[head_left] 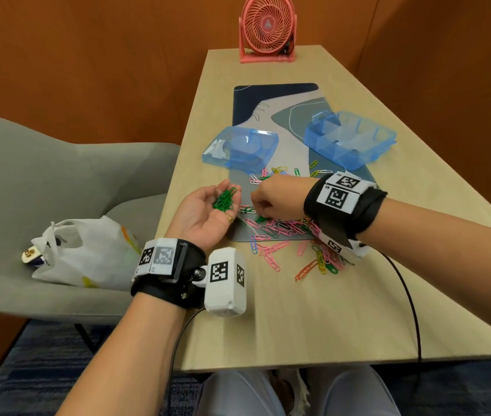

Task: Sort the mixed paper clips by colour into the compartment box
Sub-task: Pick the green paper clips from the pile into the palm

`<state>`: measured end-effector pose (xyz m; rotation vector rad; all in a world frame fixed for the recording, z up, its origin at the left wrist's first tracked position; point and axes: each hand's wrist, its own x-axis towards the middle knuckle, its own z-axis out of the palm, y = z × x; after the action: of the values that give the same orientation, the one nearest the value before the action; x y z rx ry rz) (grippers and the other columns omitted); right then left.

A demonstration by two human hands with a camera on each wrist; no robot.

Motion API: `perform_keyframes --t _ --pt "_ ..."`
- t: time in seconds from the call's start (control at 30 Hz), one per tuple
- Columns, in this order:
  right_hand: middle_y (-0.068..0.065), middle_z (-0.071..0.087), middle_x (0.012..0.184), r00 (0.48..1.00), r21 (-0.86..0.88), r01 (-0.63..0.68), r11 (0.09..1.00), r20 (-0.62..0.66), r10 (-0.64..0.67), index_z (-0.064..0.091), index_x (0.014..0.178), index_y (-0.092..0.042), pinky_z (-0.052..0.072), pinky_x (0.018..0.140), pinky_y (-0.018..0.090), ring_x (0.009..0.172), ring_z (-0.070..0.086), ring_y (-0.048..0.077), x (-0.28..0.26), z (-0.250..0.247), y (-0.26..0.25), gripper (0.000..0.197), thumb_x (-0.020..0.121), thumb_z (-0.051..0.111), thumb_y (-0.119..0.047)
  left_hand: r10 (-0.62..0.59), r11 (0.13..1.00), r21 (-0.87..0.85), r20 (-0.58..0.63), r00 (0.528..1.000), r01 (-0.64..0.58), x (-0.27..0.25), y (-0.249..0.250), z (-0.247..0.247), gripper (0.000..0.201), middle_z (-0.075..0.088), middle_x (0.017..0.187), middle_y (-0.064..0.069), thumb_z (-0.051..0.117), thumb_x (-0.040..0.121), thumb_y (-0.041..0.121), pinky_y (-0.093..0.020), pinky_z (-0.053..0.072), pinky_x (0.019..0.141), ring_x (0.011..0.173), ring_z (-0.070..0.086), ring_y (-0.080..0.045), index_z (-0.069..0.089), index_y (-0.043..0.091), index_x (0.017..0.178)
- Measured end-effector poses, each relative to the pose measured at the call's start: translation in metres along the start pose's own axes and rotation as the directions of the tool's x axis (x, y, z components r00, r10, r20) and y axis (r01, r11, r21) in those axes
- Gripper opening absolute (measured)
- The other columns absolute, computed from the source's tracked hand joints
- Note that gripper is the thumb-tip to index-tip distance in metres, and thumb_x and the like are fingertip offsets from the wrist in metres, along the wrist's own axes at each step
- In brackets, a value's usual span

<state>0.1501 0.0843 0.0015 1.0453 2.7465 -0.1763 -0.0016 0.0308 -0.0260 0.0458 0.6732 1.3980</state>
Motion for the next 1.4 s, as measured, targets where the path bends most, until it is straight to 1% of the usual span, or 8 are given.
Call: perform_keyframes --t 0.27,0.47,0.53,0.67,0.97,1.17,1.3,1.4 --pt "-0.003 0.053 0.078 0.982 0.235 -0.062 0.97 -0.162 0.102 0.055 0.087 -0.015 0.033 0.057 0.019 0.075 0.048 0.016 -0.003 -0.017 0.011 0.009 0.093 0.048 -0.016 -0.014 1.0 0.019 -0.013 1.0 0.014 0.022 -0.001 -0.006 0.027 0.057 0.094 -0.018 0.034 0.098 0.01 -0.035 0.057 0.059 0.085 0.058 -0.029 0.055 -0.006 0.092" --pt "-0.002 0.067 0.07 0.96 0.535 -0.045 0.844 -0.209 0.184 0.062 0.09 -0.014 0.043 0.053 0.007 0.053 0.056 0.0 0.005 -0.034 0.016 0.009 0.089 0.054 -0.01 -0.062 0.991 0.121 0.02 0.998 0.06 0.024 -0.01 0.003 0.031 0.061 0.088 -0.021 0.03 0.099 0.012 -0.033 0.056 0.066 0.072 0.065 -0.029 0.055 -0.007 0.094" --pt "-0.003 0.066 0.069 0.958 0.595 -0.038 0.803 -0.208 0.2 0.063 0.09 -0.014 0.05 0.057 0.012 0.052 0.058 0.0 0.009 -0.034 0.015 0.011 0.089 0.054 -0.007 -0.073 0.988 0.138 0.037 0.997 0.067 0.024 -0.012 0.006 0.033 0.062 0.086 -0.022 0.03 0.1 0.013 -0.036 0.055 0.072 0.067 0.066 -0.029 0.054 -0.009 0.095" --pt "-0.002 0.068 0.075 0.95 0.607 -0.033 0.794 -0.227 0.213 0.066 0.091 -0.015 0.055 0.065 0.017 0.057 0.064 0.003 0.014 -0.031 0.015 0.018 0.087 0.055 -0.002 -0.086 0.984 0.159 0.07 0.994 0.074 0.024 -0.016 0.01 0.034 0.06 0.102 -0.027 0.028 0.101 0.015 -0.04 0.044 0.089 0.092 0.059 -0.034 0.052 -0.009 0.095" --pt "0.002 0.068 0.078 0.954 0.709 0.0 0.705 -0.211 0.213 0.065 0.092 -0.011 0.055 0.065 0.017 0.061 0.064 0.01 0.017 -0.027 0.013 0.016 0.085 0.063 0.002 -0.102 0.988 0.124 0.103 0.989 0.089 0.026 -0.013 0.002 0.036 0.06 0.102 -0.023 0.028 0.101 0.016 -0.038 0.046 0.088 0.094 0.059 -0.03 0.055 -0.008 0.101" --pt "0.008 0.07 0.075 0.941 0.609 -0.094 0.788 -0.205 0.27 0.069 0.091 -0.007 0.052 0.06 0.015 0.057 0.061 0.011 0.011 -0.027 0.023 0.014 0.082 0.063 0.001 -0.019 0.996 0.091 0.022 1.0 0.017 0.031 -0.001 -0.007 0.033 0.062 0.092 -0.018 0.03 0.101 0.016 -0.036 0.054 0.073 0.082 0.063 -0.027 0.056 -0.004 0.096" --pt "-0.002 0.067 0.075 0.982 0.335 -0.172 0.926 -0.013 0.187 0.073 0.092 -0.014 0.043 0.061 0.011 0.064 0.059 0.009 0.006 -0.018 0.019 0.014 0.082 0.068 -0.007 0.034 0.995 0.1 -0.028 0.999 -0.031 0.033 0.002 -0.01 0.031 0.065 0.075 -0.013 0.031 0.101 0.014 -0.03 0.056 0.065 0.075 0.063 -0.022 0.057 -0.001 0.09" --pt "-0.009 0.061 0.074 0.984 0.218 -0.177 0.96 0.019 0.177 0.073 0.093 -0.017 0.037 0.057 0.009 0.072 0.054 0.007 0.006 -0.011 0.018 0.013 0.081 0.071 -0.013 0.039 0.993 0.111 -0.03 0.999 -0.035 0.034 0.0 -0.009 0.029 0.061 0.082 -0.013 0.031 0.101 0.01 -0.03 0.056 0.066 0.08 0.06 -0.021 0.056 0.0 0.091"
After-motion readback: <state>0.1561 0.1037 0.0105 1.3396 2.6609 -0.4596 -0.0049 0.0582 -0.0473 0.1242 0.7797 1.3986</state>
